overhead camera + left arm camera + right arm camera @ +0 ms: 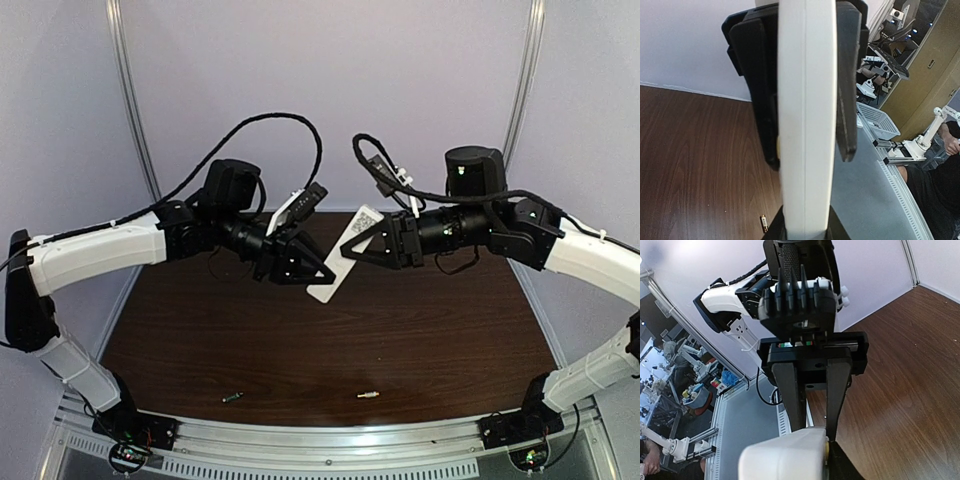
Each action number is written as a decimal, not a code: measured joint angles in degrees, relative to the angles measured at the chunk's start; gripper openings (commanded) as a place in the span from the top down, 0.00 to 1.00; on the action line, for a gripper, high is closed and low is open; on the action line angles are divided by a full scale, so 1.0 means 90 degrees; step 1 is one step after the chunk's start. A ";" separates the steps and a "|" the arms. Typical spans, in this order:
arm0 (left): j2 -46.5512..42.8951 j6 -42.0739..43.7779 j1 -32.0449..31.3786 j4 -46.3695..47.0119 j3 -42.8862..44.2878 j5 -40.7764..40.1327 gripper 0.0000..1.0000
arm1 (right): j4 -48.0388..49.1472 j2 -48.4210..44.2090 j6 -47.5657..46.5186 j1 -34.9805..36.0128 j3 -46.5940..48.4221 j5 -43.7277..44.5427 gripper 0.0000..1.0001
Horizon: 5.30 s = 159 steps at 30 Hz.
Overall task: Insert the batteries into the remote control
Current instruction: Pass from the left arm to the right, then remove the battery cover from the remote control, then place the battery cover at the center of the board.
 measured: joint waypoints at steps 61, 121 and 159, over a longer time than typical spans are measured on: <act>0.0117 -0.5484 -0.0070 0.4624 -0.2280 -0.3944 0.34 | 0.2900 -0.0109 0.2244 -0.0542 -0.2021 0.2263 1.00; -0.0036 -0.5396 -0.0100 0.4507 -0.2441 -0.4481 0.95 | 0.2569 -0.0350 0.2387 -0.1059 -0.2183 0.2310 1.00; 0.0393 -0.2373 -0.0245 0.1214 -0.2875 -0.7082 1.00 | 0.2033 -0.0872 0.2312 -0.2200 -0.3113 0.1450 1.00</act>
